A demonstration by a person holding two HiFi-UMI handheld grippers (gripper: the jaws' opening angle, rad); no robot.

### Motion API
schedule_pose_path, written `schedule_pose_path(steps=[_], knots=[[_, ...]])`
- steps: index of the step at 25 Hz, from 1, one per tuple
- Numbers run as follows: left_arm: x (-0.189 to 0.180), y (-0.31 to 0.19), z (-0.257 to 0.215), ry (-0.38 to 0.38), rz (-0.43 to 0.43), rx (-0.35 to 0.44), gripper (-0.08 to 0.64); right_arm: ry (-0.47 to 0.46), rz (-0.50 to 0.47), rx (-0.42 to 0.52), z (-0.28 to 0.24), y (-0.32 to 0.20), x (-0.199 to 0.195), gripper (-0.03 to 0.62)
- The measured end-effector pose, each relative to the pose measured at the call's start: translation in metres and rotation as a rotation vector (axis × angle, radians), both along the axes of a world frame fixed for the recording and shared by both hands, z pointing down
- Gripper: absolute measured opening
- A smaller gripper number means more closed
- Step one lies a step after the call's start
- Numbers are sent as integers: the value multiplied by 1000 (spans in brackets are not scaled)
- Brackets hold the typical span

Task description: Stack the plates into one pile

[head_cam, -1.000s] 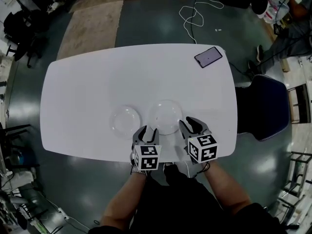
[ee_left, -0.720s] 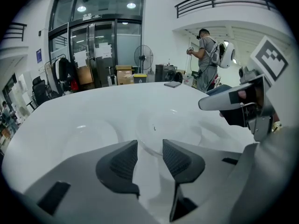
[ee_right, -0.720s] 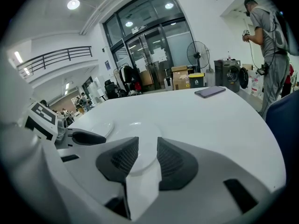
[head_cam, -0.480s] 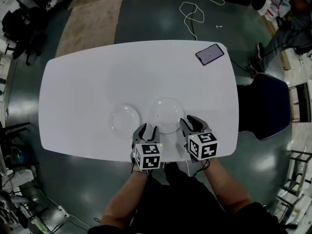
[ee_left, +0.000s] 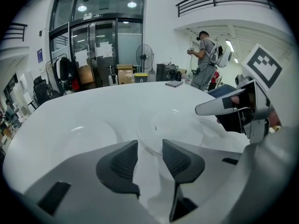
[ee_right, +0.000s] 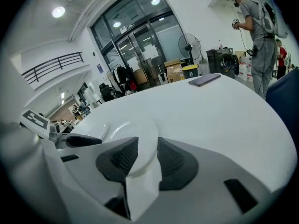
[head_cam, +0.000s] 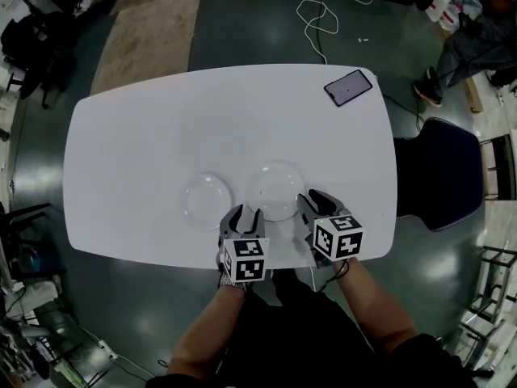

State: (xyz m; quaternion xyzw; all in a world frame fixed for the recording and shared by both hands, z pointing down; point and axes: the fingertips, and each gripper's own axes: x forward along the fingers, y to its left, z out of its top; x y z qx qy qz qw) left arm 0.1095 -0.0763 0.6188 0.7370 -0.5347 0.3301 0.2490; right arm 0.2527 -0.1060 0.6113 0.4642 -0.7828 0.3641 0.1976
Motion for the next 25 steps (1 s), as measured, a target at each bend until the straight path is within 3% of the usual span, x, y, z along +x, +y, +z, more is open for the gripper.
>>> schedule_pose_path(steps=[8,25], knots=[[-3,-1,1,-1,-1,-2,179,-44,68,-58,9,-3,1,160],[-1,2,11,20,-11,-27,179,-96,62,-103,15,-4,-6,164]])
